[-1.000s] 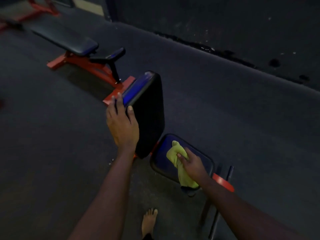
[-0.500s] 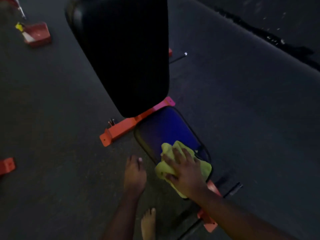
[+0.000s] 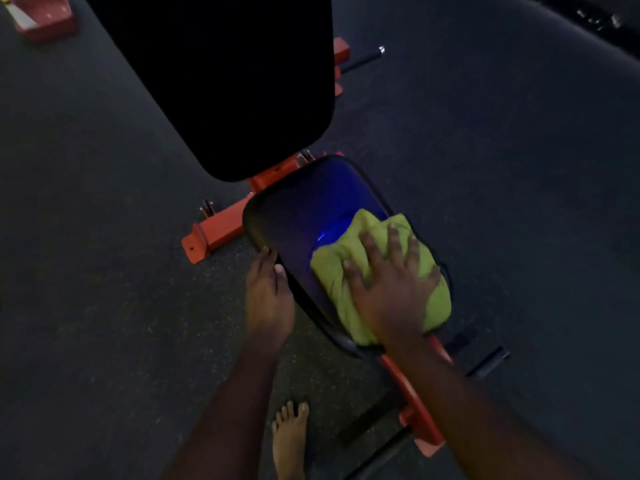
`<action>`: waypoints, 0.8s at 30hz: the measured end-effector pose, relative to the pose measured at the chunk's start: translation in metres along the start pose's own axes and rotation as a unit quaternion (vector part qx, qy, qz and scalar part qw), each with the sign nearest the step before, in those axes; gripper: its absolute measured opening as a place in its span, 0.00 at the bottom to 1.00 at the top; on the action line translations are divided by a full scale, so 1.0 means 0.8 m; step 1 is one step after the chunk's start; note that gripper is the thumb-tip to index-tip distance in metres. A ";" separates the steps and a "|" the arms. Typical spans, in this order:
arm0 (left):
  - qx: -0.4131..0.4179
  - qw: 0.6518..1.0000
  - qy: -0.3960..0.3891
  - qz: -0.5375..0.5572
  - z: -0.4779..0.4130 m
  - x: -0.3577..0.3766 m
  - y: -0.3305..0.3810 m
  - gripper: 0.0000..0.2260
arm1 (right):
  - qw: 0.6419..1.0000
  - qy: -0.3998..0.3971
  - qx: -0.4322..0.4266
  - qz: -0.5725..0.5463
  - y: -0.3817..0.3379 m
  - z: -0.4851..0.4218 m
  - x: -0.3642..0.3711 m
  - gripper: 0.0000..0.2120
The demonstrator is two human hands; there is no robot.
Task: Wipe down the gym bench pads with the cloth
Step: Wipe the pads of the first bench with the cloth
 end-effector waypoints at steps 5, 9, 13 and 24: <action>-0.003 0.999 -0.026 -0.042 0.004 0.004 -0.001 0.19 | 0.999 -0.036 -0.003 0.005 0.009 0.072 0.025 0.36; 0.010 0.999 -0.019 -0.038 0.008 -0.001 -0.001 0.21 | 0.999 -0.045 -0.013 0.018 -0.013 -0.055 -0.006 0.34; 0.001 1.000 0.009 -0.022 0.004 -0.003 -0.001 0.20 | 0.999 -0.022 0.038 -0.012 0.005 -0.060 -0.014 0.32; 0.018 0.999 0.035 -0.007 -0.017 -0.029 -0.008 0.20 | 0.996 -0.044 0.071 -0.021 -0.020 -0.115 -0.022 0.33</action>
Point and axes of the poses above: each hand's wrist, its own z-axis away from the middle knuckle, its own x-axis out of the palm, y = z × x, the point moved 8 cm from there along -z, towards the middle knuckle, and after that the axes turned 13 degrees about -y, right-handed, at the moved point
